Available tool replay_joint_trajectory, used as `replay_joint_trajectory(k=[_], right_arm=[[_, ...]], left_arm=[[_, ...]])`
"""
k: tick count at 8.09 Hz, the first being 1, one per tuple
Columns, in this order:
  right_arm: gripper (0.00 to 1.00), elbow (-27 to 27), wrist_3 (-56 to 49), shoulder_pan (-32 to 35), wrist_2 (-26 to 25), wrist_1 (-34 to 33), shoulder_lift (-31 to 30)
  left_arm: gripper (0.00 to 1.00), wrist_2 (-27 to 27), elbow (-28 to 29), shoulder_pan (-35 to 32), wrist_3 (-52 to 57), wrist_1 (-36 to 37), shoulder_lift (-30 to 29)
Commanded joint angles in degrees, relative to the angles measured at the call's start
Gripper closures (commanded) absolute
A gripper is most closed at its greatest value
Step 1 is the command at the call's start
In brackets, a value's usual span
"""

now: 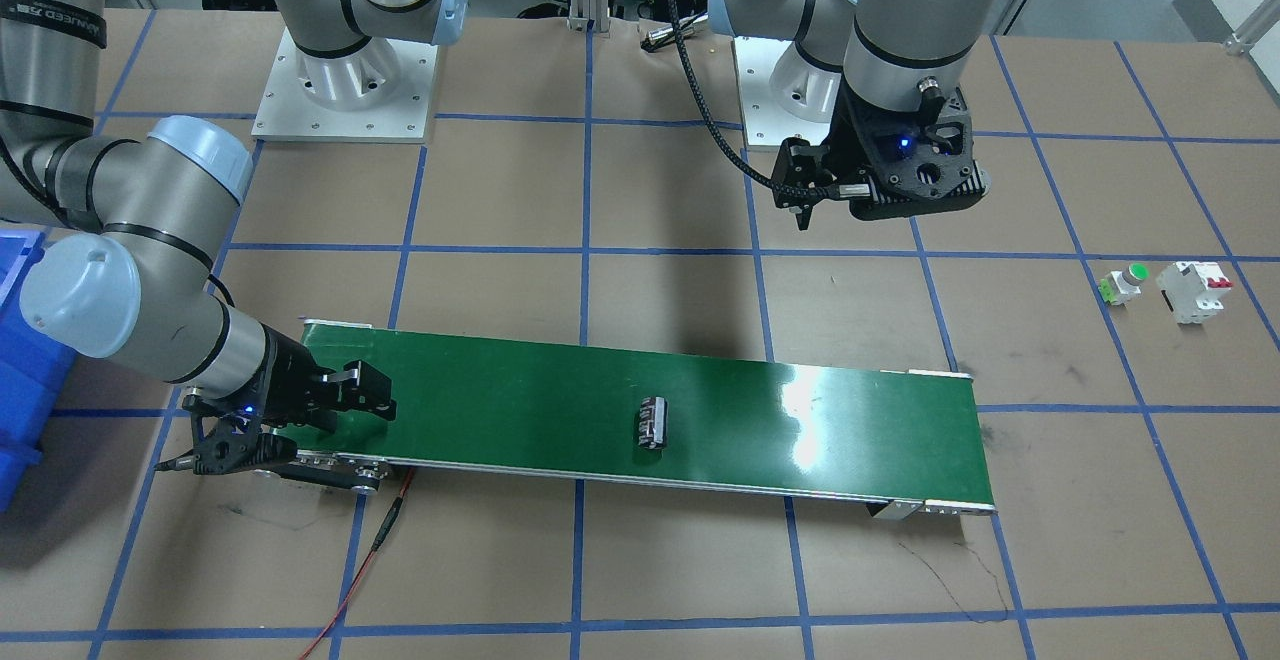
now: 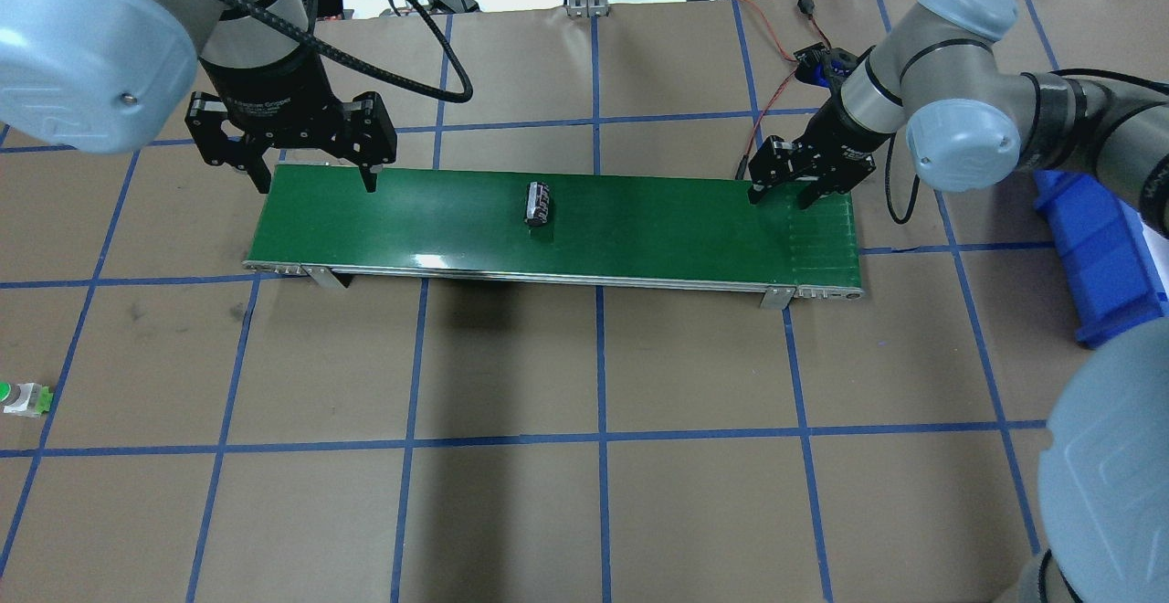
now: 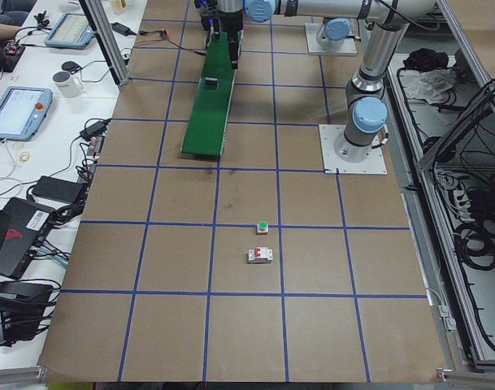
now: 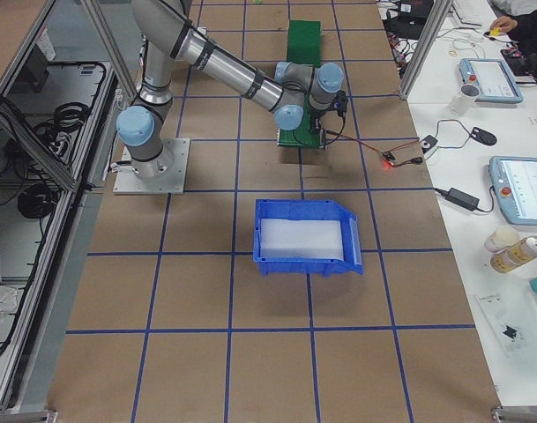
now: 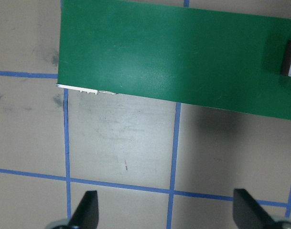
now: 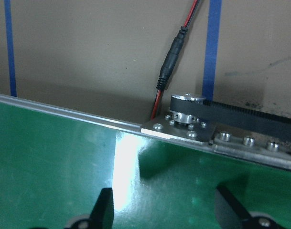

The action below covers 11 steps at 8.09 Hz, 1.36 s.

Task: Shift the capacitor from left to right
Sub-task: 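Raise the left gripper while the belt carries the capacitor toward the right gripper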

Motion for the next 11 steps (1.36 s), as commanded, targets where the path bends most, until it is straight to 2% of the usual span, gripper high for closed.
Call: replay_joint_trajectory(k=[1,9,10,11], right_arm=[[0.14,0.02,0.06,-0.09,-0.05,0.17,0.00],[0.14,0.02,0.06,0.00,-0.05,0.08,0.00],[0.22,0.02,-0.02,0.00,0.12,-0.01,0.00],[0.55,-0.07,-0.11,0.00,0.04,-0.01,-0.09]], left_arm=[[0.00,-0.03,-0.02,0.00,0.00,0.48,0.29],[0.00,0.06,-0.20,0.00,-0.09,0.57,0.47],[0.00,0.06,-0.20,0.00,-0.09,0.49,0.47],[0.00,-0.12,-0.29,0.00,-0.09,0.57,0.47]])
